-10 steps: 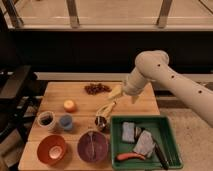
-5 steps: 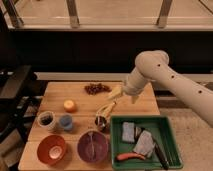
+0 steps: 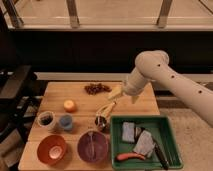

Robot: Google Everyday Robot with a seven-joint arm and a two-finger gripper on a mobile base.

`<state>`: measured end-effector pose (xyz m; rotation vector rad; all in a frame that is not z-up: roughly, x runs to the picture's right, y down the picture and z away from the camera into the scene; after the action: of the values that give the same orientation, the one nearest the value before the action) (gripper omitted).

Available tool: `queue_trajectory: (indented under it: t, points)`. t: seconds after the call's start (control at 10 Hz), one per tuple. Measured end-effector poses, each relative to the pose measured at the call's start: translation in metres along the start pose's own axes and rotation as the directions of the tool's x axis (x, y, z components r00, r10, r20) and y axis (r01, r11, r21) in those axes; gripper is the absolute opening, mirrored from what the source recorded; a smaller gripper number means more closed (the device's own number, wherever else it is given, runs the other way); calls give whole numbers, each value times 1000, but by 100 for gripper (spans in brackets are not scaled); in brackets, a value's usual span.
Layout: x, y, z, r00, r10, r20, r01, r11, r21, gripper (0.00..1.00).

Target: Stack cups into tray

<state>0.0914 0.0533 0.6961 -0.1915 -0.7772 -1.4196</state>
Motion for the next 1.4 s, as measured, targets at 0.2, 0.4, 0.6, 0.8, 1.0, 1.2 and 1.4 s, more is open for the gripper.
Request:
queue_trajectory:
  t: [0.2, 0.4, 0.6, 0.8, 1.0, 1.2, 1.4]
  points:
    - [0, 0, 0, 1000, 0, 0, 0, 1000, 0, 78]
    - [0, 0, 0, 1000, 0, 0, 0, 1000, 0, 78]
    - [0, 0, 0, 1000, 0, 0, 0, 1000, 0, 78]
    - [1, 0, -1, 1000, -6, -3, 6, 1000, 0, 78]
    - [8, -1, -13, 995, -93, -33, 92, 995, -36, 78]
    - [19, -13, -36, 959, -281, -51, 276, 957, -86, 78]
    - [22, -17, -39, 942, -331, -52, 325, 940, -102, 78]
